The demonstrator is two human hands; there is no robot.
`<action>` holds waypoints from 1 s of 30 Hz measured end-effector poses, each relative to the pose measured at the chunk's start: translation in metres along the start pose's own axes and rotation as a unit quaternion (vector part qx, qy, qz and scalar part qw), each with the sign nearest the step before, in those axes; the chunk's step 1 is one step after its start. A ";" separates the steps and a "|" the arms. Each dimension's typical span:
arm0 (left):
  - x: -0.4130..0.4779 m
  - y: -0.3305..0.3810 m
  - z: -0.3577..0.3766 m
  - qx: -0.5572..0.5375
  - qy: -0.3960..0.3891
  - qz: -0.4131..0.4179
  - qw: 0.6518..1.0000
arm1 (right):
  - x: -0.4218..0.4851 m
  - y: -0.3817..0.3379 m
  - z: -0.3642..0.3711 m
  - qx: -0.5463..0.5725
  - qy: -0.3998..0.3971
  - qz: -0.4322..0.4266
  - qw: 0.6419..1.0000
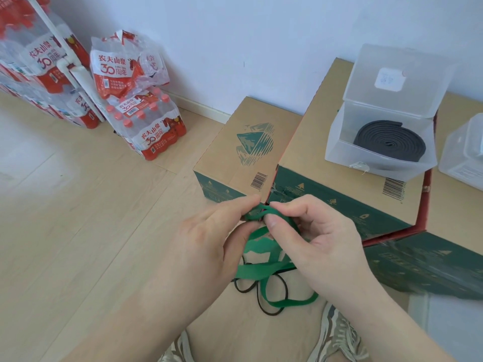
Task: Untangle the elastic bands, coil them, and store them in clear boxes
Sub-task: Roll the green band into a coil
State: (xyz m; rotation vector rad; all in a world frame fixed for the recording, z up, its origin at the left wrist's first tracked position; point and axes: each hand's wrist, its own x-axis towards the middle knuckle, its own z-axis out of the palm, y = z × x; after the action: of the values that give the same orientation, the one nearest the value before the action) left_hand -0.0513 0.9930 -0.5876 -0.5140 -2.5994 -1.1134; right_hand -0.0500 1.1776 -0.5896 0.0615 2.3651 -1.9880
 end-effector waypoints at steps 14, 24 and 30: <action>0.000 -0.002 0.006 0.057 0.050 0.000 0.997 | -0.004 -0.006 0.005 -0.063 -0.076 0.022 0.995; -0.002 -0.005 0.006 0.050 0.057 -0.029 0.997 | -0.008 0.000 0.006 -0.100 -0.070 -0.025 0.992; 0.001 -0.005 0.009 0.047 0.047 -0.035 0.997 | -0.007 0.011 0.008 -0.255 -0.010 -0.145 0.956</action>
State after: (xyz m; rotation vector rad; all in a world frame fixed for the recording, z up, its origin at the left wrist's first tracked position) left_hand -0.0548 0.9968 -0.5966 -0.3448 -2.5908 -1.0049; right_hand -0.0420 1.1710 -0.6009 -0.3415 2.9260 -1.3795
